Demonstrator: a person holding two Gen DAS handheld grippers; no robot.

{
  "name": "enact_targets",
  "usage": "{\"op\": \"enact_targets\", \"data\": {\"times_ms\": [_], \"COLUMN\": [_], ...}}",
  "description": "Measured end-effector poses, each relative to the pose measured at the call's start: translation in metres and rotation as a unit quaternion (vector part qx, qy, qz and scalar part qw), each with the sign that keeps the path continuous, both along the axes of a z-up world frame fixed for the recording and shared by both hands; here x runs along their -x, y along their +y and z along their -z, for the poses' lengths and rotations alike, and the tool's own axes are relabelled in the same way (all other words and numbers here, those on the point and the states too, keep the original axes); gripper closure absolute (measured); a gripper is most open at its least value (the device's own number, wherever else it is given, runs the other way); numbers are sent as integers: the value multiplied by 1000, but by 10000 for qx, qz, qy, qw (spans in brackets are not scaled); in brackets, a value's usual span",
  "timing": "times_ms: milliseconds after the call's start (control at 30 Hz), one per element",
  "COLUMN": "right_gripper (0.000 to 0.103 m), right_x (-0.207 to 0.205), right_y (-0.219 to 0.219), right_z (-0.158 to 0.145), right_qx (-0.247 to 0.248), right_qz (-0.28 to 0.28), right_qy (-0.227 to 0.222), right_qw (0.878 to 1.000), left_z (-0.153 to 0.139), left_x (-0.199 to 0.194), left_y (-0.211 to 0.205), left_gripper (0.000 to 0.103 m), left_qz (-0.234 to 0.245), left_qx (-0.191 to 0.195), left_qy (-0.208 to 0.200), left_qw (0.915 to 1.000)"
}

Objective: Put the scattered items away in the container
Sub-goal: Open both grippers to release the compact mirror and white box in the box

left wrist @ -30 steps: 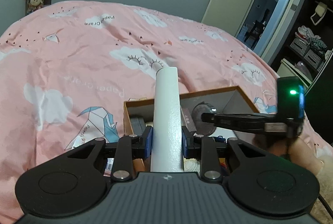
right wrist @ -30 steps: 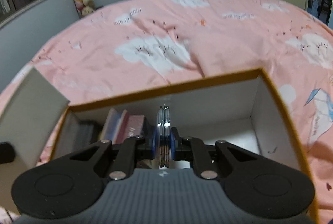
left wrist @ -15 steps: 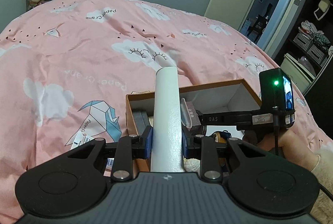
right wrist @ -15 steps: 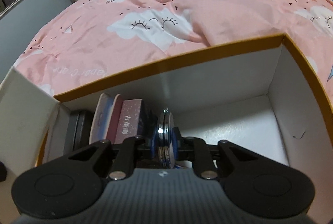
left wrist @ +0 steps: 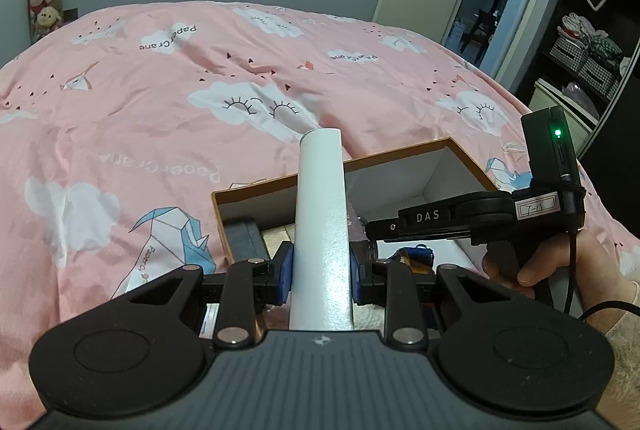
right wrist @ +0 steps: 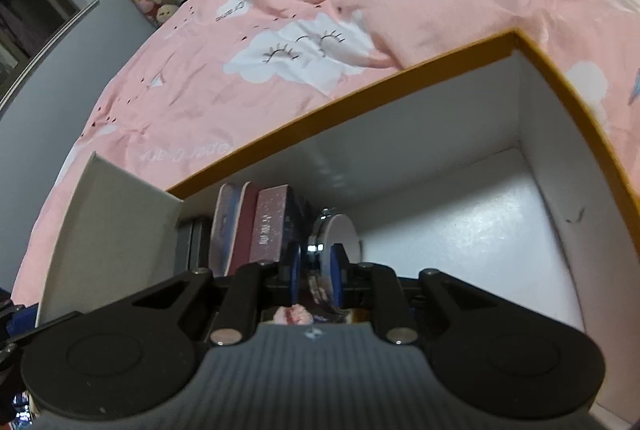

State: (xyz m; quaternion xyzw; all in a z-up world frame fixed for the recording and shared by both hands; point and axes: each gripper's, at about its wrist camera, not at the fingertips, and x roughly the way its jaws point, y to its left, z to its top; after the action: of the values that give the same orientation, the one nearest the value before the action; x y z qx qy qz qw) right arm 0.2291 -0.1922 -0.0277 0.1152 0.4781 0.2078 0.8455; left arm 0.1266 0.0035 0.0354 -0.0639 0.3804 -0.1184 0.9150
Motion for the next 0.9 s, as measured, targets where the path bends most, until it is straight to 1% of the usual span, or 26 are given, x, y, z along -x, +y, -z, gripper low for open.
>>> {"op": "enact_targets", "data": {"times_ms": [67,133,233,300,400,467,533,700,833,900], "right_gripper": [84,88,88,88,87,87,85,85,85,85], "right_x": [2,2,5,10,22,34,44,68,82,86], "right_y": [0,-2,-4,-6,-15,-25,-37,-75,-87,-88], "right_z": [-2,-2,-5,-12,-30,-43,-55,-79,-85,-83], "right_qx": [33,-73,-117,-29,137,303,546,816,1250,1496], "right_qz": [15,-33,-44,-35,-24,11,67,85,-69,-136], "right_qy": [-48,-39,-55,-194,-556,-854,-1148,-1687,-1872,-1924], "right_qw": [10000,10000,9999,9998,9984,9959,9919,9822,9743,9698], "left_z": [-1,-1,-3,-5,-9,-10,-10,-2,15,24], "left_x": [0,-1,-2,-3,-7,-12,-20,-40,-60,-68], "left_y": [-4,-6,-10,-16,-26,-34,-43,-77,-102,-114], "left_gripper": [71,71,71,71,71,71,71,71,71,71], "left_qz": [31,53,133,219,266,289,312,335,120,-30], "left_qx": [-26,-42,-83,-120,-116,34,274,764,1261,1410], "left_qy": [-4,-10,-43,-77,-81,-23,94,412,865,1016], "left_qw": [10000,10000,9999,9997,9995,9996,9991,9957,9882,9848]}}
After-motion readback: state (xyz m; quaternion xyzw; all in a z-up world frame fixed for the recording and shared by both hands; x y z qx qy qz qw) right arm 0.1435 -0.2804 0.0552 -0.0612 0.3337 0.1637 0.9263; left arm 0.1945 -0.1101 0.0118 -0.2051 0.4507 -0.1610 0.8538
